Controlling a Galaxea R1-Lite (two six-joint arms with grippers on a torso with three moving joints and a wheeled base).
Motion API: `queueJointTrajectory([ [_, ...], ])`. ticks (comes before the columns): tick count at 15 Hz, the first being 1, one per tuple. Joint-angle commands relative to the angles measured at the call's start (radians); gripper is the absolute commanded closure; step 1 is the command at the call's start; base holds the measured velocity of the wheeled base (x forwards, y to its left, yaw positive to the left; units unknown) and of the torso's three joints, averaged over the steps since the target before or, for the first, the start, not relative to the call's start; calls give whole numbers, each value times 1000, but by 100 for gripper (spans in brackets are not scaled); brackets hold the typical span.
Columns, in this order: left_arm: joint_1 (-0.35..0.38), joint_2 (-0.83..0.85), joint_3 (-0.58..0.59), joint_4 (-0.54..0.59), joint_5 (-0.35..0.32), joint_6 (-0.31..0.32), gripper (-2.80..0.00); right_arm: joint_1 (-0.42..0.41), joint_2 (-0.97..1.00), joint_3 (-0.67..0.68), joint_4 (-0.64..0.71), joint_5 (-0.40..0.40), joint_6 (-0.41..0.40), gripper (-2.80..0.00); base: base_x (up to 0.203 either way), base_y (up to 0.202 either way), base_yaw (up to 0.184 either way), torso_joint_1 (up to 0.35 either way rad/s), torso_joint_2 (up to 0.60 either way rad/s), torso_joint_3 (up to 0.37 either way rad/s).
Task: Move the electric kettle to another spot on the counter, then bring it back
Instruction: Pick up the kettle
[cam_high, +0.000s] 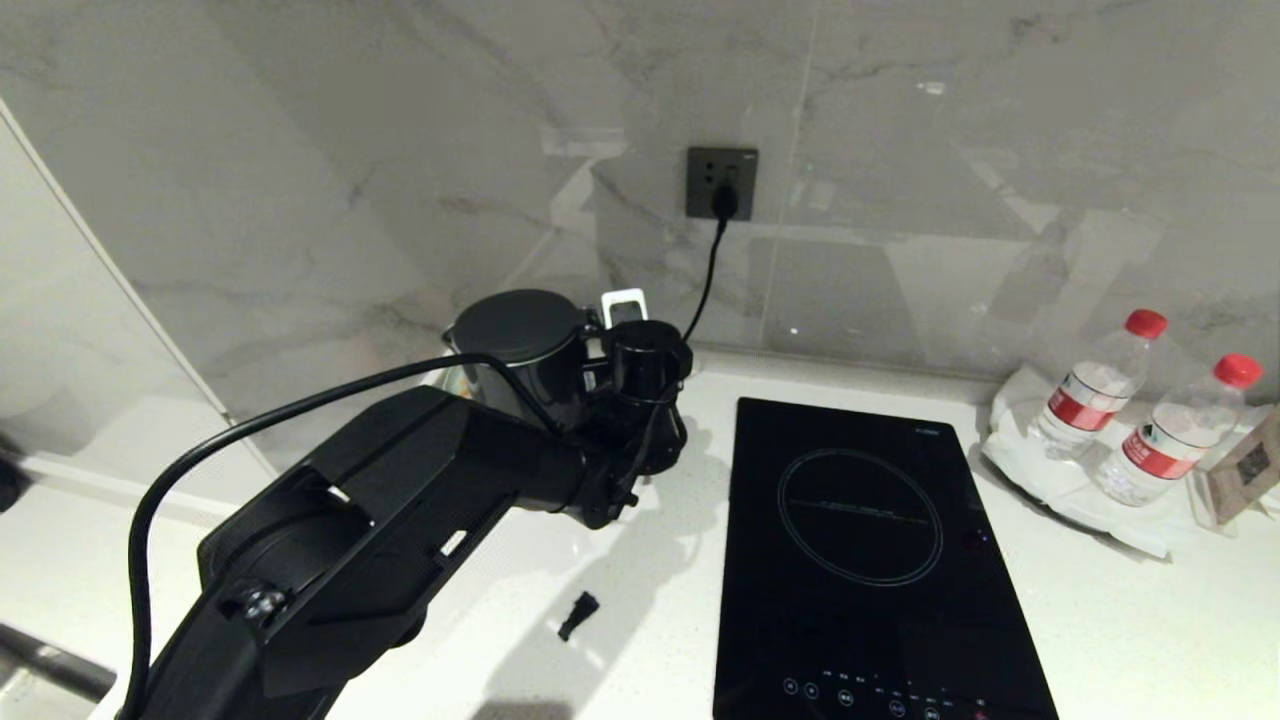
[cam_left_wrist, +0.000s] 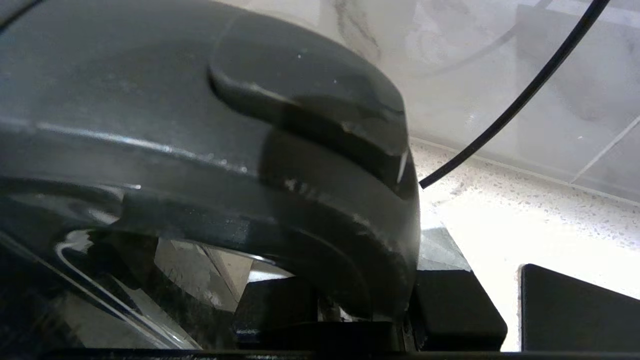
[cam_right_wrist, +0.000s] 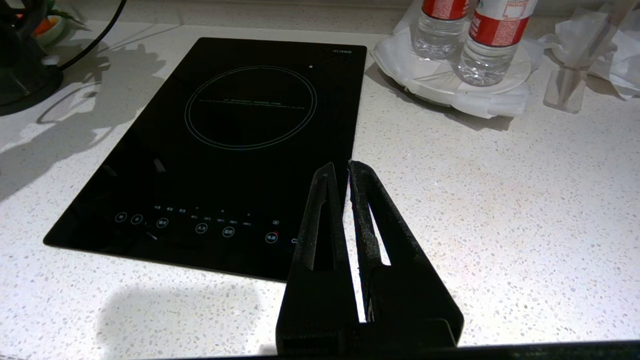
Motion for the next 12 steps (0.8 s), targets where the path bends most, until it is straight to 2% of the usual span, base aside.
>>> queueJointTrajectory([
  [1, 3, -5, -2, -5, 5, -1, 0, 0, 0, 0, 0, 1, -1, 0, 0, 0, 0, 0, 0, 0],
  [6, 16, -58, 1, -1, 7, 1, 0, 0, 0, 0, 0, -1, 0, 0, 0, 0, 0, 0, 0, 0],
  [12, 19, -82, -3, -5, 7, 38, 0, 0, 1, 0, 0, 0, -1, 0, 0, 0, 0, 0, 0, 0],
])
